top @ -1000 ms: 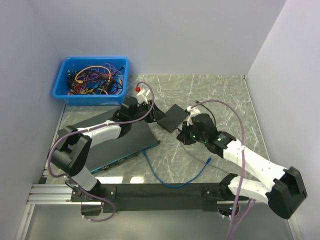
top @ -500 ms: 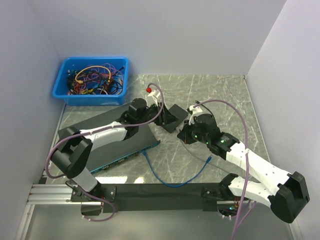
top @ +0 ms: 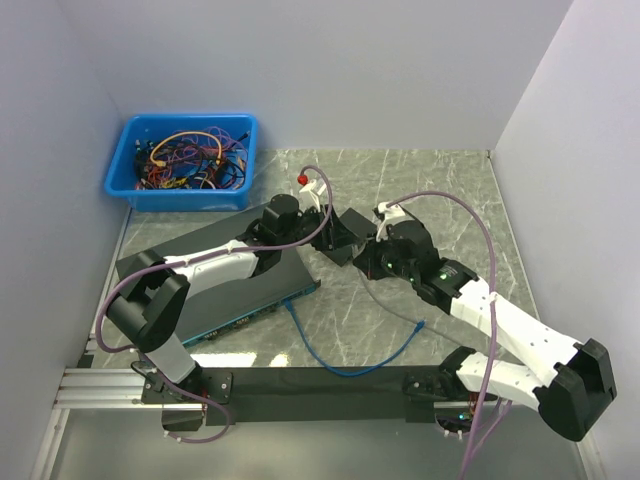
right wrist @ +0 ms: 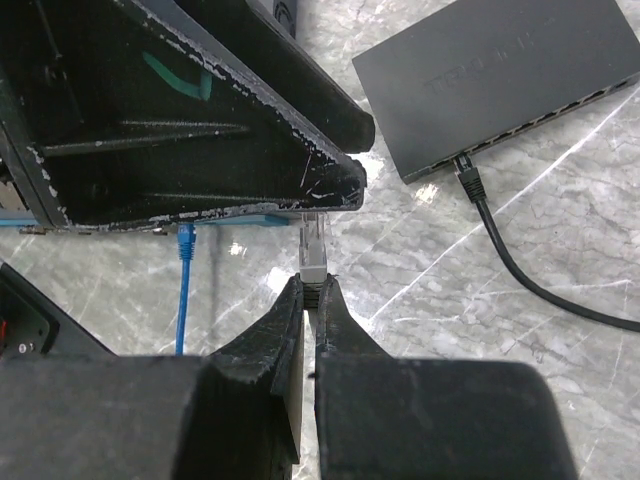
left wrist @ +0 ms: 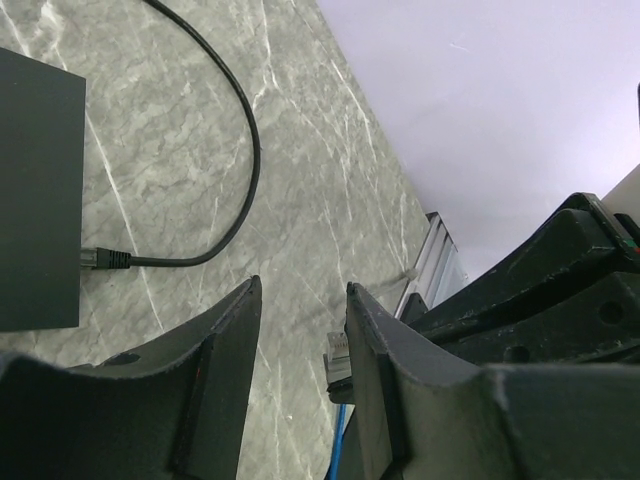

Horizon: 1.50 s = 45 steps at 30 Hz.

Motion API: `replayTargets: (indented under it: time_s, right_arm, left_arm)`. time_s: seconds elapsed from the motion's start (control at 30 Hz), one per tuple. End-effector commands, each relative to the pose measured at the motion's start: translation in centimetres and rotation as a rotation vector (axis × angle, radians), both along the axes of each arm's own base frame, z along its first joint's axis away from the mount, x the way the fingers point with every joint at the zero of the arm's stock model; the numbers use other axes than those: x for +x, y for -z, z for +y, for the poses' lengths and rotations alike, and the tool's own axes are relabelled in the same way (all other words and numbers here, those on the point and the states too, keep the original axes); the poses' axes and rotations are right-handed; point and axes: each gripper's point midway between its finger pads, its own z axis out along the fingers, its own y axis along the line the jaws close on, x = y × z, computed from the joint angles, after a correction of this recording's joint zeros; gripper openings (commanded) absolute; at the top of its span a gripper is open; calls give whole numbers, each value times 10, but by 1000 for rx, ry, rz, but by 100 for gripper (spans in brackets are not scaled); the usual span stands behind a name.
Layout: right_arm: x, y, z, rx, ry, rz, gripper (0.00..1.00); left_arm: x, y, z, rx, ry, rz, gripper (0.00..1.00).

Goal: Insert the plug into the switch port

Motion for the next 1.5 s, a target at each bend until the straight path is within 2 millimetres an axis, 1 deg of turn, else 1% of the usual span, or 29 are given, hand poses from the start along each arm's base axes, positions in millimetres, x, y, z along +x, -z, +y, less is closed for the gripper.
replayTargets:
  time_s: [0.0, 0.27, 0.4, 0.5, 0.63, 0.77, 0.9, 1.0, 1.03, 1.1, 1.17, 1.23, 1.3, 1.33, 1.37, 1.4, 1.43, 1.47]
  right_arm:
    - [15, -40, 15, 81, 0, -97, 0]
    - [19, -44, 16, 88, 14, -99, 0]
    - [22, -44, 13, 76, 29, -107, 0]
    - [26, -45, 9, 51, 51, -121, 0]
    - [29, -51, 10, 43, 44, -129, 0]
    - [32, -51, 9, 36, 60, -131, 0]
    - [30, -51, 11, 47, 51, -128, 0]
    - [30, -49, 10, 49, 53, -130, 0]
    - [29, -46, 9, 47, 54, -126, 0]
    - [29, -52, 9, 66, 57, -142, 0]
    - [27, -57, 9, 85, 58, -154, 0]
    - [27, -62, 8, 102, 61, -170, 0]
    - [24, -70, 9, 125, 55, -183, 48]
    - [22, -74, 10, 136, 39, -190, 68]
    - [21, -80, 9, 154, 37, -203, 94]
    - [19, -88, 10, 184, 24, -221, 94]
    - [16, -87, 11, 206, 6, -223, 94]
    - [11, -97, 10, 255, -11, -235, 94]
  left_arm:
    - [-6, -21, -10, -24, 41, -62, 46]
    - [-11, -27, -6, -28, 40, -75, 45]
    - [-16, -33, -6, -38, 49, -85, 45]
    - [-18, -34, -6, -34, 51, -87, 47]
    - [-22, -39, -6, -44, 61, -94, 47]
    - [-23, -40, -6, -44, 56, -99, 44]
    - [-22, -41, -6, -49, 50, -100, 36]
    - [-21, -40, -6, -58, 49, -97, 20]
    - [-21, -40, -7, -61, 51, -98, 10]
    - [-22, -39, -8, -62, 55, -92, 1]
    - [-22, -37, -8, -61, 54, -91, 1]
    - [-22, -40, -7, -67, 52, -102, 0]
    - [-24, -42, -6, -68, 60, -114, 1]
    - [-25, -44, -5, -69, 59, -122, 1]
    - [-25, -42, -4, -65, 57, -126, 0]
    - [-25, -47, -2, -69, 55, -144, 1]
    - [-26, -48, -1, -70, 56, -152, 0]
    - [-25, -48, 1, -70, 49, -157, 0]
